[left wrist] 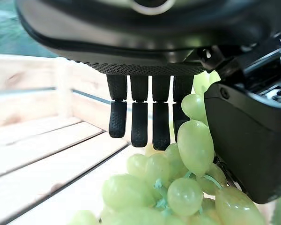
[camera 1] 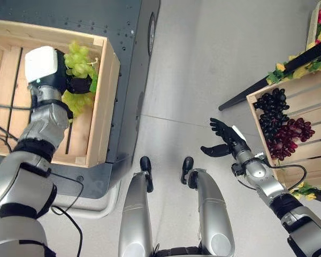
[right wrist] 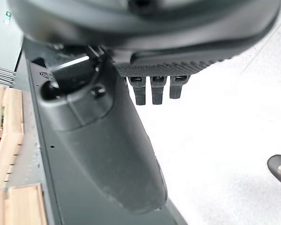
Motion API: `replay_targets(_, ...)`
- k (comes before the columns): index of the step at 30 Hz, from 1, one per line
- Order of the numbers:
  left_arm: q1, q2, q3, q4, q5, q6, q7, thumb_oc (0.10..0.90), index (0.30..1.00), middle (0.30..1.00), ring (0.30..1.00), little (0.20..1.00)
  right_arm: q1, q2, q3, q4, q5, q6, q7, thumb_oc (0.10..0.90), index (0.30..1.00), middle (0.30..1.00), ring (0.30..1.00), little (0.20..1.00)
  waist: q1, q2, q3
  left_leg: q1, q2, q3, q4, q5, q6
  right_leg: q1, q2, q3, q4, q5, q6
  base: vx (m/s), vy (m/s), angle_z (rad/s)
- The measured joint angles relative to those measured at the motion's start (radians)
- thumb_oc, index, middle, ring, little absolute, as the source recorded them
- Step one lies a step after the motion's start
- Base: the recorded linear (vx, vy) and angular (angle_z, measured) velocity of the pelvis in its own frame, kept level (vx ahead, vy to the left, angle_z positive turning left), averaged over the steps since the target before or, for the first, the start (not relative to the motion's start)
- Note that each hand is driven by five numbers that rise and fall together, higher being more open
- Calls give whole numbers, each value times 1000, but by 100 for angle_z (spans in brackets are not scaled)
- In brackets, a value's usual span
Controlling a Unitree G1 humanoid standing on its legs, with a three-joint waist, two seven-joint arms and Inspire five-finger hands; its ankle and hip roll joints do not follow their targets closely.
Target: Pick up the fruits from the basket on one side to the basket on the other side
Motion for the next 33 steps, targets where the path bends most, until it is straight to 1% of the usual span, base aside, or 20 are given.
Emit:
replay_targets(3,90,-16,106,-65,-102,-6,20,400,300,300,300,300,46,3,-35,-64,-9,1,0,800,900,900,900,900,2,1,0,37,-4,-5,-13,5,-6,33,1,-1,-5,-4,0,-25,-59,3)
replay_targets(4,130,-27,156,-100,-131,-14,27,400,300,300,300,300,60,5,-51,-91,-9,1,0,800,900,900,900,900,4,1,0,50,-3,-5,-18,3,-3,43,1,0,-7,-7,-4,11,-45,3)
replay_targets(6,160,-40,170,-118,-162,-20,37,400,300,300,300,300,74,10,-69,-110,-11,1,0,800,900,900,900,900,15,1,0,75,-4,-4,-29,5,-6,66,2,0,-11,-9,-6,2,-54,-1)
replay_targets(8,213,-46,195,-172,-156,-30,40,400,300,300,300,300,97,11,-87,-145,-20,1,1,800,900,900,900,900,30,1,1,105,-4,-4,-46,6,-13,91,5,2,-23,-11,-8,-3,-48,-5)
replay_targets(9,244,-46,200,-193,-148,-59,52,400,300,300,300,300,115,13,-99,-171,-21,0,2,800,900,900,900,900,36,2,1,126,-4,-4,-57,7,-16,110,5,1,-30,-12,-6,6,-35,-1)
replay_targets(10,259,-47,204,-202,-139,-67,56,400,300,300,300,300,120,14,-102,-180,-22,0,3,800,900,900,900,900,38,2,1,137,-4,-4,-62,8,-17,121,5,1,-34,-12,-8,27,-36,-1)
replay_targets(12,333,-46,243,-257,-120,-92,68,400,300,300,300,300,136,23,-113,-205,-23,0,7,800,900,900,900,900,41,3,1,182,-4,-2,-88,12,-17,160,6,1,-53,-11,-10,37,-44,-2)
replay_targets(14,389,-49,276,-301,-121,-112,77,400,300,300,300,300,158,31,-119,-225,-50,0,14,800,900,900,900,900,47,3,1,236,-5,1,-126,18,-21,210,11,-1,-82,-11,-9,36,-48,-2)
replay_targets(19,434,-50,345,-383,-123,-133,77,400,300,300,300,300,194,30,-129,-286,-92,0,51,800,900,900,900,900,58,9,-1,348,-7,1,-232,45,-33,308,20,-5,-157,-3,1,44,-67,1)
replay_targets(22,456,-50,357,-459,-111,-134,75,400,300,300,300,300,198,13,-146,-361,-125,0,87,800,900,900,900,900,61,26,-7,445,-14,2,-331,73,-38,391,28,-12,-233,10,9,88,-59,2)
replay_targets(23,457,-48,359,-488,-99,-138,71,400,300,300,300,300,193,1,-153,-393,-125,-2,95,800,900,900,900,900,61,35,-11,470,-15,2,-358,80,-39,415,31,-16,-256,14,10,127,-44,2)
replay_targets(24,457,-48,359,-501,-96,-138,65,400,300,300,300,300,189,-3,-158,-403,-125,-2,103,800,900,900,900,900,62,38,-12,488,-15,3,-377,85,-40,430,33,-16,-271,18,11,126,-46,1)
replay_targets(25,458,-48,360,-525,-83,-138,50,400,300,300,300,300,185,-7,-170,-420,-125,-1,119,800,900,900,900,900,60,44,-13,531,-15,3,-424,98,-40,471,40,-20,-305,27,15,87,-37,0)
replay_targets(27,468,-48,360,-574,-76,-150,36,400,300,300,300,300,183,-18,-198,-463,-120,-1,129,800,900,900,900,900,55,61,-29,588,-17,3,-482,107,-39,525,47,-23,-361,37,23,81,-45,-1)
replay_targets(28,468,-48,360,-585,-72,-156,33,400,300,300,300,300,180,-20,-208,-475,-115,-1,131,800,900,900,900,900,53,67,-33,599,-19,2,-493,109,-38,536,48,-23,-373,39,25,44,-30,-6)
replay_targets(30,468,-48,364,-624,-62,-164,30,400,300,300,300,300,156,-22,-224,-488,-79,3,147,800,900,900,900,900,50,87,-45,643,-24,1,-533,110,-36,576,49,-22,-410,44,33,48,-71,-7)
replay_targets(32,467,-48,364,-645,-63,-169,25,400,300,300,300,300,142,-22,-227,-498,-49,33,172,800,900,900,900,900,48,97,-53,676,-25,1,-558,111,-35,610,52,-22,-441,50,39,45,-94,-3)
replay_targets(33,466,-49,364,-661,-65,-170,12,400,300,300,300,300,136,-21,-226,-499,-34,60,196,800,900,900,900,900,48,102,-62,697,-24,0,-576,112,-35,635,57,-24,-466,55,40,24,-119,0)
